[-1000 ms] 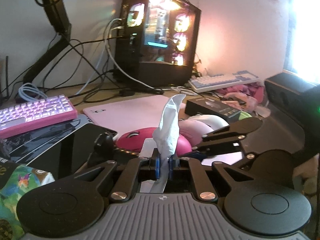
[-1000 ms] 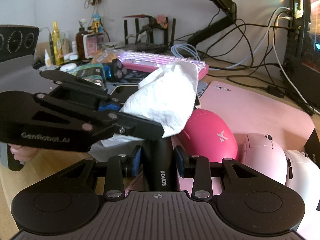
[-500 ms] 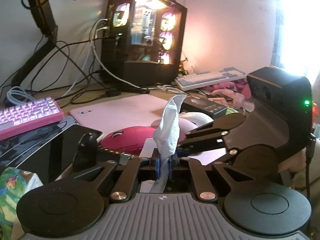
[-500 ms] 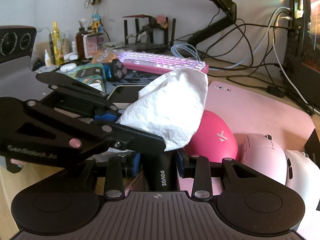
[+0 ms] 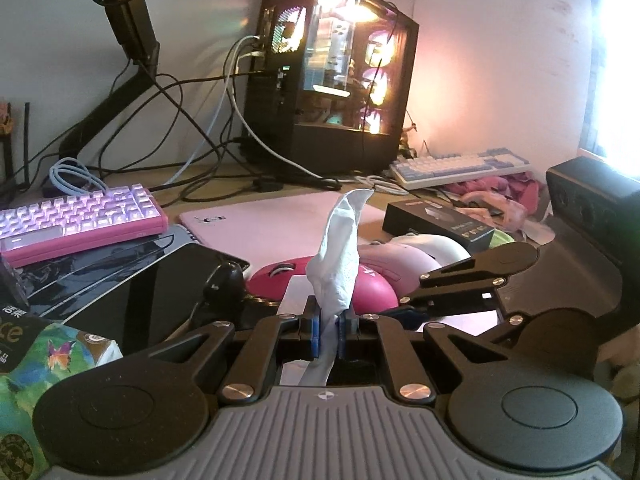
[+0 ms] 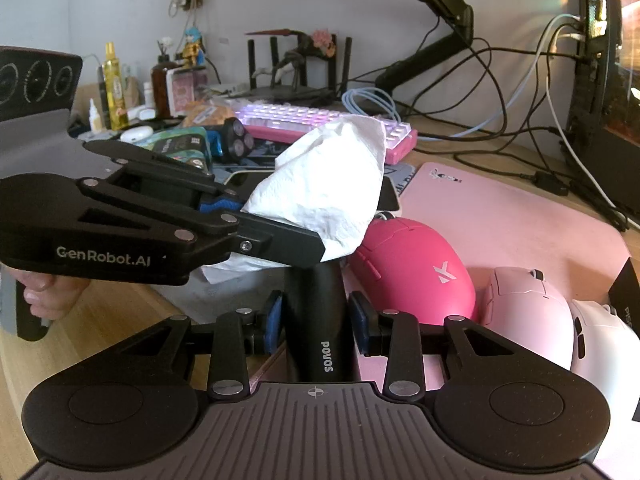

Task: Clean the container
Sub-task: 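Rub the white tissue along the black POVOS device with the left gripper, then wipe the tissue back and forth over the device body with the left gripper, then keep rubbing the tissue over the black device with the left gripper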

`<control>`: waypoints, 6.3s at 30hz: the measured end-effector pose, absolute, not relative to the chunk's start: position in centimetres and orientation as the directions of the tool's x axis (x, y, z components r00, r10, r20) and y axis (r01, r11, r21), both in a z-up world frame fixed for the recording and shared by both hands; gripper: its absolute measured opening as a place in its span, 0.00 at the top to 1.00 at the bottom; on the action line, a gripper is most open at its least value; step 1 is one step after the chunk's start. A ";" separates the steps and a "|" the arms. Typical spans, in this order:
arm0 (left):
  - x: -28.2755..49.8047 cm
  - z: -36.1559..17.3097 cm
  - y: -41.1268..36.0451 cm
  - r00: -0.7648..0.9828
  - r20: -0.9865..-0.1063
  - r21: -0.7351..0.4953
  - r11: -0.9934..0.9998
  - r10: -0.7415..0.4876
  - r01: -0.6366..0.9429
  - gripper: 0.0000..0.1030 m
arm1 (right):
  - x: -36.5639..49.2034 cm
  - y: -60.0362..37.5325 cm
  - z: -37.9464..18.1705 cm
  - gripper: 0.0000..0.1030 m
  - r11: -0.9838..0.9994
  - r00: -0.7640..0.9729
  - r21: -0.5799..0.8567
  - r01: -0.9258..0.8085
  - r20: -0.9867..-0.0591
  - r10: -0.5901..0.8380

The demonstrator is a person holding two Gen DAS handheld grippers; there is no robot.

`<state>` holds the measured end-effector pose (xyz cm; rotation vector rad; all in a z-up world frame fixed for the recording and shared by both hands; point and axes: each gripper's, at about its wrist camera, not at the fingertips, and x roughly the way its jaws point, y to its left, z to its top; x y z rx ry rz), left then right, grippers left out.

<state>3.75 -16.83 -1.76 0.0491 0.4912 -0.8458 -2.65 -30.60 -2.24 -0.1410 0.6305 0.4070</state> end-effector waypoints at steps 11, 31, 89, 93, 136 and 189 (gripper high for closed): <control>3.2 -1.7 -17.3 0.523 -0.435 -0.134 0.628 -0.732 0.767 0.88 | -2.7 -30.6 -2.2 0.62 0.912 0.732 -0.007 -0.411 -0.598 0.326; 3.2 -1.9 -17.3 0.516 -0.434 -0.153 0.625 -0.738 0.766 0.88 | -2.7 -30.6 -2.2 0.62 0.912 0.733 -0.009 -0.411 -0.598 0.324; 3.4 -1.6 -17.0 0.551 -0.436 -0.143 0.659 -0.712 0.738 0.88 | -2.6 -30.5 -2.2 0.62 0.912 0.732 -0.005 -0.411 -0.598 0.326; 3.2 -1.7 -17.2 0.524 -0.434 -0.148 0.632 -0.733 0.761 0.88 | -2.7 -30.5 -2.2 0.62 0.912 0.732 -0.005 -0.411 -0.598 0.326; 2.7 -1.8 -17.7 0.480 -0.434 -0.153 0.587 -0.763 0.795 0.88 | -2.7 -30.4 -2.3 0.62 0.912 0.732 -0.007 -0.411 -0.598 0.325; 3.4 -1.9 -17.1 0.504 -0.434 -0.172 0.618 -0.747 0.767 0.88 | -2.9 -30.1 -2.2 0.62 0.912 0.733 -0.009 -0.409 -0.599 0.322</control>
